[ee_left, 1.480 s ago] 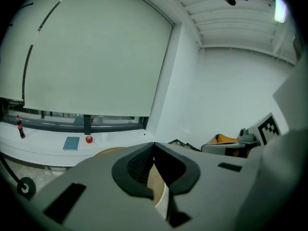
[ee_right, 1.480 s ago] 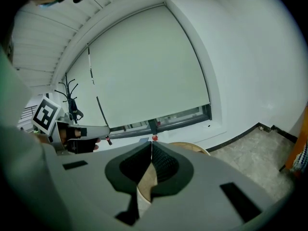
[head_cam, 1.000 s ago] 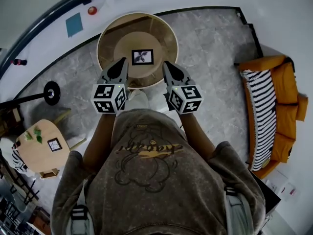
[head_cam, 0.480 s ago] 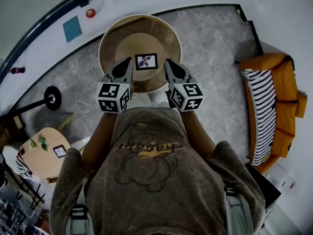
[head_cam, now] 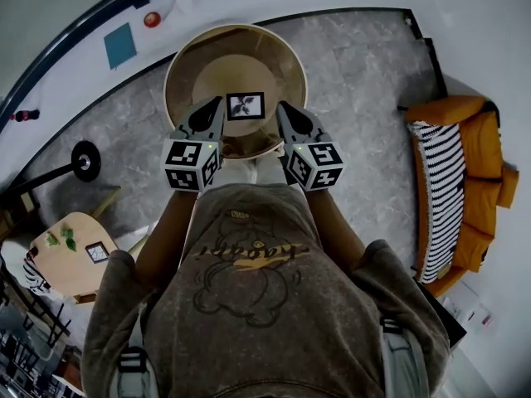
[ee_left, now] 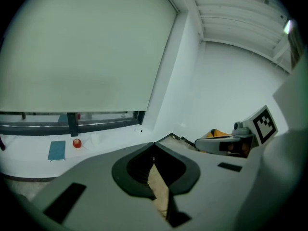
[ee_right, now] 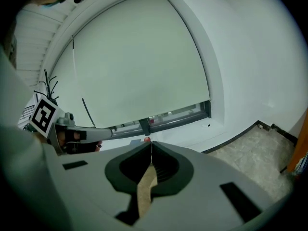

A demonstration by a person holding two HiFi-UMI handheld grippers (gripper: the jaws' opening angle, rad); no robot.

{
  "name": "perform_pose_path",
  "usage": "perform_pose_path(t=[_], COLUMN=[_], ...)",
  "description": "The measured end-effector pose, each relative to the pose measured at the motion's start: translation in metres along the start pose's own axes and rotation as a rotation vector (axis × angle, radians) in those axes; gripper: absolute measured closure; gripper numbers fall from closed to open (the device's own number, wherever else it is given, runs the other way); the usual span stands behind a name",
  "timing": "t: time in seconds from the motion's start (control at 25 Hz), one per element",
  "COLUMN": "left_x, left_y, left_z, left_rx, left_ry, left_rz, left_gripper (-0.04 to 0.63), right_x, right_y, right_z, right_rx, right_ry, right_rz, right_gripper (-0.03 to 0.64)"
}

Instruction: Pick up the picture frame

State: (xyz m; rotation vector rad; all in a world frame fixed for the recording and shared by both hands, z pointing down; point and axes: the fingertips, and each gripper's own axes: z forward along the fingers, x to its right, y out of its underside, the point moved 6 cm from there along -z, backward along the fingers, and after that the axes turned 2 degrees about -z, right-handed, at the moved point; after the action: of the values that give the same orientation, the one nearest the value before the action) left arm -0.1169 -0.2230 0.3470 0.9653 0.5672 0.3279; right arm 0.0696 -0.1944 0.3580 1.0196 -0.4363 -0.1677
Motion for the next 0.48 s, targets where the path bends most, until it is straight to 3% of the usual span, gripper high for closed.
perform_pose_path(t=[0.48], left_x=[0.009], left_y=[0.008], left_z=[0.04], left_rx=[-0.022], left_ry=[-0.085], left_rz=[-0.038], left_gripper=[0.578], right_x=[0.043], right_y=[-0.002], right_z=[0.024], right_rx=[-0.057], right_ry=[-0.084], right_rz=[-0.022], right_gripper=[0.598])
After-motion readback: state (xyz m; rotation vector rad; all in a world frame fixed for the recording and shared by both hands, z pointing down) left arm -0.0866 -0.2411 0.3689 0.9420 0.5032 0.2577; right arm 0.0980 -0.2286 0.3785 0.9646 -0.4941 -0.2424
